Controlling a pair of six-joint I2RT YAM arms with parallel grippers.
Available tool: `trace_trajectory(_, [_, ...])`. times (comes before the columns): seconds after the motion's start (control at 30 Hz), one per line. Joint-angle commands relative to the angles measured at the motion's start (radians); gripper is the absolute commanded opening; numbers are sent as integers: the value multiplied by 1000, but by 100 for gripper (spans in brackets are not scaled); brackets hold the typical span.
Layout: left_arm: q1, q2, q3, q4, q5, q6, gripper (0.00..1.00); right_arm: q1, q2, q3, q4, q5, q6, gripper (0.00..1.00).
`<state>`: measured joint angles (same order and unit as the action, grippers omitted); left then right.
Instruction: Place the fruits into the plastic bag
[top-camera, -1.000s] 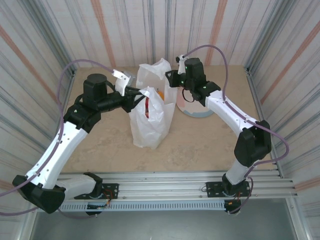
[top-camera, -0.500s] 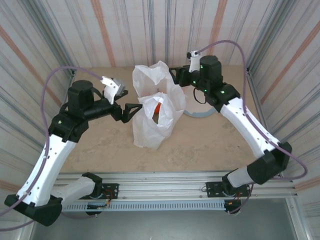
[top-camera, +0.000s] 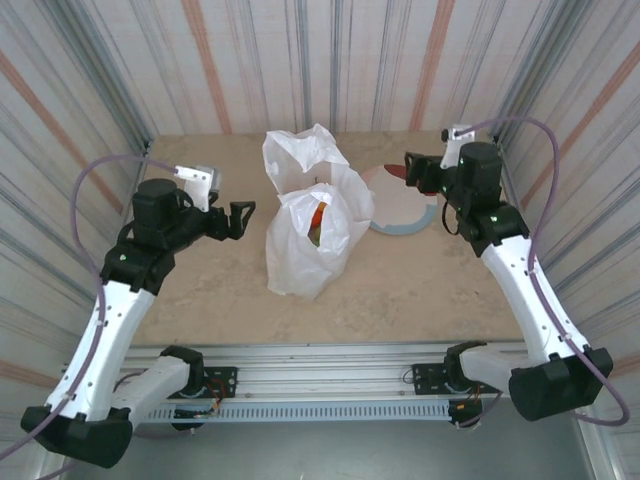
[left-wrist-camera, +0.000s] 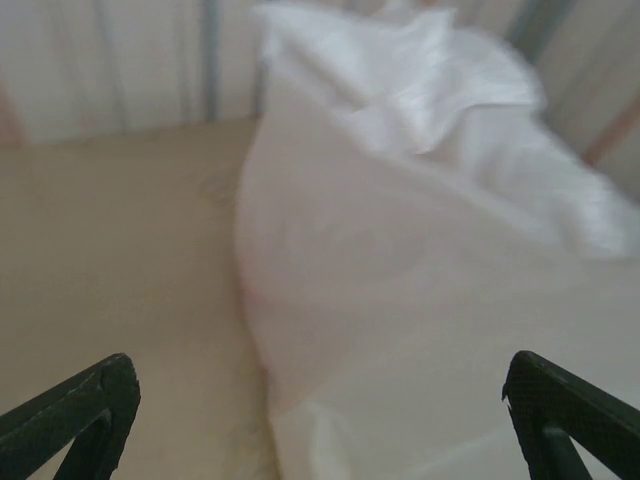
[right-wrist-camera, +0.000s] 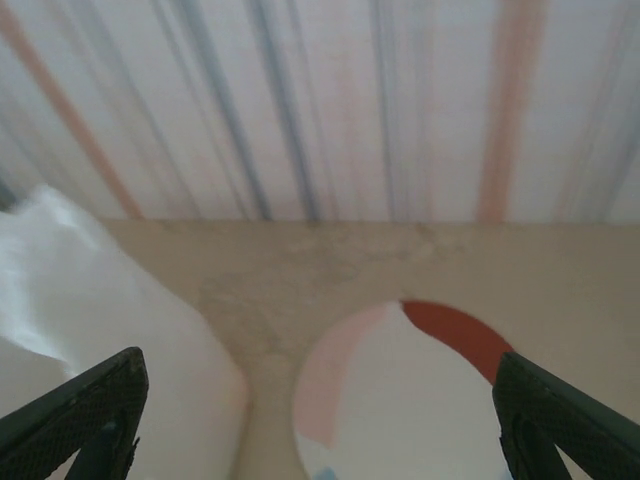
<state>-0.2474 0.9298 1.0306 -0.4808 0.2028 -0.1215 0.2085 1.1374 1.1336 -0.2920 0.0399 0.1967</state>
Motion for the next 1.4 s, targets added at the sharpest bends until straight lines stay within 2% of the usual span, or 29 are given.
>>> trace_trajectory(0.0, [7,-42,-122,158,-227,-131,99,-40,-32,-87,10,61,-8,97])
trace_trajectory(0.07, [8,-62,-200,247,-300,-167,99,-58,-40,-149,32,71,1,100])
trace_trajectory(0.17, [8,-64,-295,382,-424,-195,99,-75,-49,-246,78,100,18,99])
trace_trajectory(0.37, [12,30,-420,595,-677,-194,99,-93,-48,-396,154,175,23,99])
trace_trajectory(0.63, [16,123,-552,730,-826,-96,99,-106,-47,-518,218,280,39,99])
trace_trajectory(1.0, [36,178,-614,811,-764,75,99,-107,-65,-641,319,332,43,99])
trace_trajectory(1.2, [157,315,-670,1043,-552,50,99,-107,-15,-723,484,318,16,99])
trace_trajectory(1.37, [201,394,-613,1055,-454,71,99,-107,51,-736,572,313,-12,99])
